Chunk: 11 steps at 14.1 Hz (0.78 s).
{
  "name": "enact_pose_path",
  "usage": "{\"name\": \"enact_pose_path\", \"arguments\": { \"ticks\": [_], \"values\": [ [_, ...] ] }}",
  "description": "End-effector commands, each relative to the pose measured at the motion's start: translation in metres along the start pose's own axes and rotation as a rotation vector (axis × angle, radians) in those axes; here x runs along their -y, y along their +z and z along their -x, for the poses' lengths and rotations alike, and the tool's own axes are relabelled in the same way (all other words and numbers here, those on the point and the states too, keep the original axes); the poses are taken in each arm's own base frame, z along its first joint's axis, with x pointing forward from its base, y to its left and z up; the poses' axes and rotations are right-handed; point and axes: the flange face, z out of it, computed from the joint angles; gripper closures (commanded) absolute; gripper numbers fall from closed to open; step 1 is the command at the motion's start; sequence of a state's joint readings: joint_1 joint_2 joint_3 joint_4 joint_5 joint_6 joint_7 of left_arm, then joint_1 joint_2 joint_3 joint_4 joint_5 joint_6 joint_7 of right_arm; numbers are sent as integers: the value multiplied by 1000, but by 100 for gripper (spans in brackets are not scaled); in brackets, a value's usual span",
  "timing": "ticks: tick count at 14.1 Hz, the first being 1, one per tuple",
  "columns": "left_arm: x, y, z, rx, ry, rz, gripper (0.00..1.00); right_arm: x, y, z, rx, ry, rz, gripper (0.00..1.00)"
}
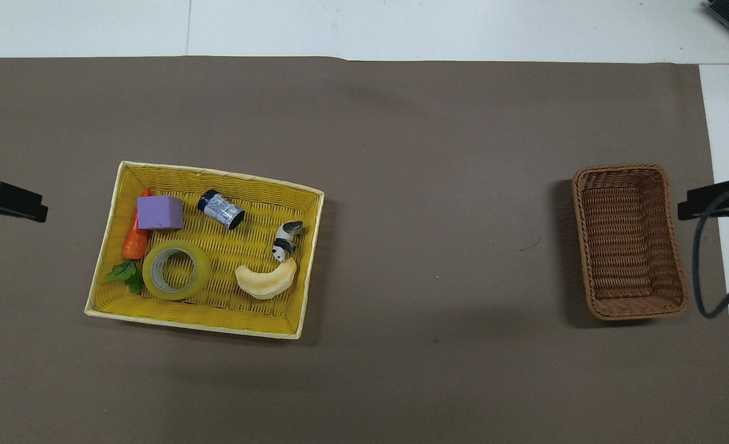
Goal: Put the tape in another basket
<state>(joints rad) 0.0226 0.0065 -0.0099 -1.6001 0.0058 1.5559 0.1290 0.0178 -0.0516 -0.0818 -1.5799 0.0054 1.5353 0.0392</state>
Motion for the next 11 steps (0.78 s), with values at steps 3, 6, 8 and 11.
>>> {"name": "enact_pose_path", "arguments": {
  "ticks": [3, 6, 8, 11],
  "values": [
    [2, 1, 11, -5, 37, -16, 0, -2, 1, 7, 2, 20, 1, 0],
    [-1, 22, 22, -27, 110, -21, 0, -3, 2, 7, 7, 21, 3, 0],
    [-5, 53, 18, -57, 122, -27, 0, -2, 2, 9, 7, 21, 1, 0],
    [-19, 86, 11, -75, 138, -28, 0, -2, 3, 10, 10, 21, 1, 0]
  ]
}}
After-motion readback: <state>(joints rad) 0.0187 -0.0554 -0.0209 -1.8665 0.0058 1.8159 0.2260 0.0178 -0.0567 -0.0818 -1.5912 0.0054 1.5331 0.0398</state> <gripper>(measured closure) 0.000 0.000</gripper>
